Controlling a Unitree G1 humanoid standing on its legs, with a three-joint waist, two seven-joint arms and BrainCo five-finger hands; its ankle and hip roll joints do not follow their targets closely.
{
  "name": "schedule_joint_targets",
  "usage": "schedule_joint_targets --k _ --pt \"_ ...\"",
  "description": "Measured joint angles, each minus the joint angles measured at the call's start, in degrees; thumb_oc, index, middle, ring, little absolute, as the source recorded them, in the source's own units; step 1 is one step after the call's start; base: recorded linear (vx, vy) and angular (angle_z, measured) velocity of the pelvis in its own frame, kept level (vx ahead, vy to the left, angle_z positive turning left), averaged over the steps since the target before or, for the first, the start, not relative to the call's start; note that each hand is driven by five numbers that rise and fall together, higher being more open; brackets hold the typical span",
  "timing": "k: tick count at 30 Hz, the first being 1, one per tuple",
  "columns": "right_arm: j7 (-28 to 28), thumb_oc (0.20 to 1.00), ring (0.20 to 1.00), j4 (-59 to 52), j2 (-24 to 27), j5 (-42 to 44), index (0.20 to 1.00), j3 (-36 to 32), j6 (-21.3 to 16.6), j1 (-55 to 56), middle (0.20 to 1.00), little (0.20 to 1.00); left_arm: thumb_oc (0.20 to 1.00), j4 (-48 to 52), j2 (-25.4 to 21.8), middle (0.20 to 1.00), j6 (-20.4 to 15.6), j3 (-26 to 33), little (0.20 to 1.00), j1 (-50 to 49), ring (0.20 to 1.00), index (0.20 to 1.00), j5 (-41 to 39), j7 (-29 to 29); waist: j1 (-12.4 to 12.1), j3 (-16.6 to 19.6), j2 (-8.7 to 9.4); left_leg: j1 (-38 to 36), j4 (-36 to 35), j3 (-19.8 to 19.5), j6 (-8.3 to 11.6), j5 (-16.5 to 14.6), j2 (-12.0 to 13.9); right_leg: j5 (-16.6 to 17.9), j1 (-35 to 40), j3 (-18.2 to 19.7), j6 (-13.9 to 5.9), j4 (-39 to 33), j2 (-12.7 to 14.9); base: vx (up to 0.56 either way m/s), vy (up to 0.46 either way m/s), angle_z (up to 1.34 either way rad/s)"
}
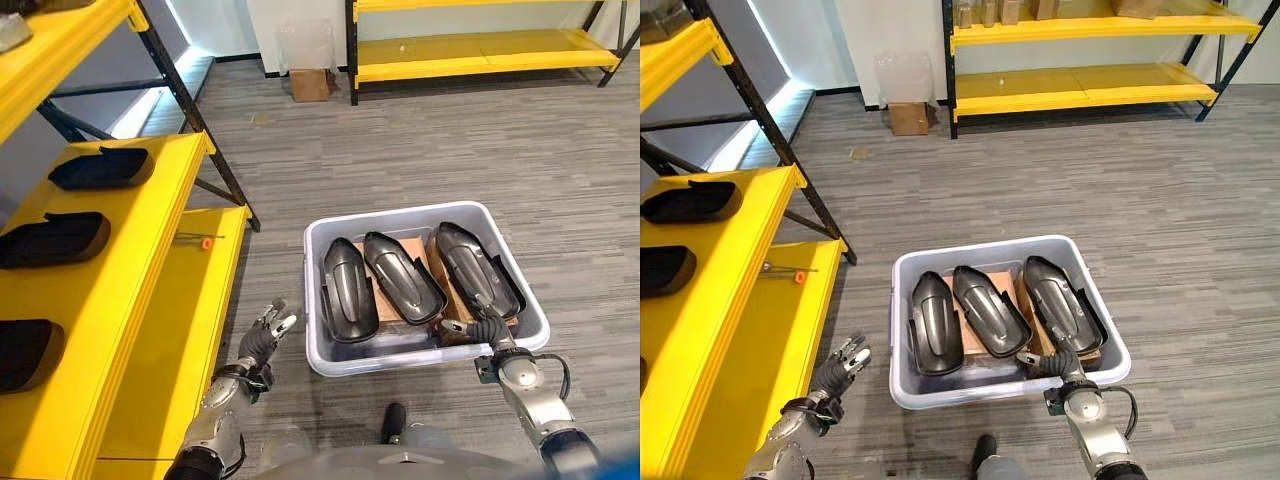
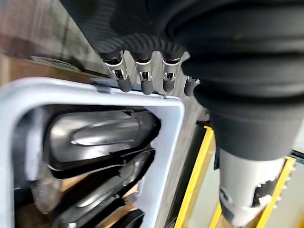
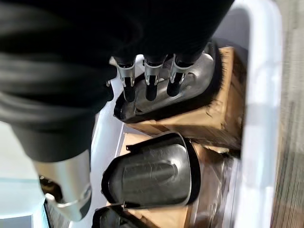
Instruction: Move parts from the plastic box to the shelf.
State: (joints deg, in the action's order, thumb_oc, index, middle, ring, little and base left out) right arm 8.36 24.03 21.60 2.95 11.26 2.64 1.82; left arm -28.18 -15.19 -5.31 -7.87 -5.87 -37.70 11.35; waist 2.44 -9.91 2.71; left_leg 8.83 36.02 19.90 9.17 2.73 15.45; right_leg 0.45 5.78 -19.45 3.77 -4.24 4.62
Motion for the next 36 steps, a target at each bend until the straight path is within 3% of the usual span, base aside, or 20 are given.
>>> schedule_joint_targets --k 2,4,6,9,11,12,13,17,20,25,32,36 --pt "0.39 1.0 1.0 0.14 1.09 -0.12 1.0 0.59 0.01 -0.4 1.0 1.0 1.0 0.66 0.46 1.0 0.03 -0.58 1.0 0.01 1.0 1.0 0.03 -0.03 0.85 -0.21 -1.09 -1.47 -17.16 4.23 -0.1 0.53 1.13 -0.16 0.68 -0.31 -0.25 -0.6 -1.4 0.13 0.235 -0.03" --pt "0.58 1.0 1.0 0.15 1.69 -0.39 1.0 1.1 0.2 -0.67 1.0 1.0 1.0 1.05 0.59 1.0 0.35 -1.52 1.0 0.43 1.0 1.0 0.05 -0.09 1.4 -0.69 -1.67 -2.91 -29.91 3.76 0.34 1.7 0.3 -0.5 1.39 0.85 -0.78 -0.83 -2.6 0.03 0.172 -0.33" --pt "0.97 1.0 1.0 -0.07 2.13 -0.69 1.0 1.24 0.28 -0.39 1.0 1.0 1.0 1.18 0.58 1.0 1.37 -1.73 1.0 1.36 1.0 1.0 0.05 -0.14 1.87 -1.3 -0.98 -6.47 -33.3 3.18 -1.43 3.0 -2.34 -0.77 2.82 0.36 -0.82 -0.96 -2.6 0.07 0.211 -0.68" --pt "1.12 1.0 1.0 -0.41 3.27 -0.88 1.0 1.13 0.33 1.56 1.0 1.0 1.0 1.1 0.56 1.0 2.2 -1.69 1.0 2.72 1.0 1.0 0.04 -0.04 3.68 -1.43 -0.76 -11.97 -37.79 3.07 -1.86 3.25 -5.47 -1.1 3.82 0.13 -1.07 -0.97 -2.17 0.09 0.12 -0.07" --pt "1.19 1.0 1.0 -0.42 3.36 -1.02 1.0 1.1 0.49 3.33 1.0 1.0 1.0 0.92 1.02 1.0 2.28 -1.7 1.0 2.21 1.0 1.0 0.09 -0.03 4.24 -0.84 -2.29 -16.21 -41.74 2.88 -4.45 3.66 -6.61 -1.48 4.74 -0.56 -3.0 -0.94 -3.16 0.07 0.064 0.33" --pt "1.24 1.0 1.0 -0.42 3.16 -1.02 1.0 1.07 0.66 3.52 1.0 1.0 1.0 0.84 1.03 1.0 2.32 -1.71 1.0 2.18 1.0 1.0 0.09 -0.04 4.36 -0.91 -2.32 -16.19 -41.74 2.79 -4.86 2.35 -6.55 -1.59 4.89 -0.86 -3.31 -0.85 -3.3 0.04 0.043 0.48" --pt "1.39 1.0 1.0 -0.44 1.6 -1.21 1.0 1.2 1.25 3.94 1.0 1.0 1.0 0.64 0.63 1.0 2.35 -1.66 1.0 1.35 1.0 1.0 0.07 -0.11 3.26 -0.81 -0.82 -16.02 -41.48 2.37 -5.64 1.81 -7.46 -1.57 4.71 -1.18 -4.37 -0.45 -2.17 0.04 0.036 0.36" --pt "2.67 1.0 1.0 -0.48 0.51 -3.23 1.0 1.29 1.39 3.03 1.0 1.0 1.0 0.62 -0.4 1.0 2.68 -1.74 1.0 -1.53 1.0 1.0 0.08 -0.13 0.95 -0.64 0.28 -15.87 -41.47 1.49 -7.58 0.45 -10.68 -1.79 4.6 -1.28 -7.23 -0.23 1.19 0.02 0.008 0.21" --pt "4.69 1.0 1.0 -0.61 0.54 -5.57 1.0 1.09 1.5 1.38 1.0 1.0 1.0 0.67 -1.74 1.0 2.68 -1.67 1.0 -3.04 1.0 1.0 0.09 -0.29 0.07 -1.14 -0.85 -15.72 -41.5 1.4 -7.91 0.06 -12.14 -1.1 4.72 -1.28 -8.43 -0.61 2.61 0.01 -0.007 0.03" --pt "6.48 1.0 1.0 -0.62 1.72 -8.69 1.0 0.95 2.35 1.3 1.0 1.0 1.0 2.77 -1.85 1.0 2.63 -1.7 1.0 -4.62 1.0 1.0 0.07 -0.43 -0.07 -0.99 -1.08 -15.46 -41.5 1.46 -8.01 0.18 -11.74 -0.68 4.89 -1.16 -8.21 -1.0 2.08 0.01 -0.045 -0.02" --pt "14.43 1.0 1.0 -0.27 7.0 -11.11 1.0 -0.62 4.09 -4.34 1.0 1.0 1.0 7.38 -3.68 1.0 2.54 -1.68 1.0 -4.17 1.0 1.0 0.04 -0.4 -0.75 -0.98 -1.2 -14.86 -41.47 0.96 -8.08 0.71 -11.04 -0.73 4.59 -1.66 -8.07 -1.03 1.29 0.01 -0.063 0.04" --pt "18.03 1.0 1.0 2.42 8.67 -11.37 1.0 -2.61 5.78 -7.51 1.0 1.0 1.0 12.36 -4.92 1.0 2.05 -1.59 1.0 -3.6 1.0 1.0 -1.1 -0.62 -2.36 -1.1 -2.02 -13.92 -41.46 0.78 -8.13 0.89 -11.04 -0.69 3.75 -1.73 -7.95 -1.03 1.3 -0.04 -0.036 0.01"
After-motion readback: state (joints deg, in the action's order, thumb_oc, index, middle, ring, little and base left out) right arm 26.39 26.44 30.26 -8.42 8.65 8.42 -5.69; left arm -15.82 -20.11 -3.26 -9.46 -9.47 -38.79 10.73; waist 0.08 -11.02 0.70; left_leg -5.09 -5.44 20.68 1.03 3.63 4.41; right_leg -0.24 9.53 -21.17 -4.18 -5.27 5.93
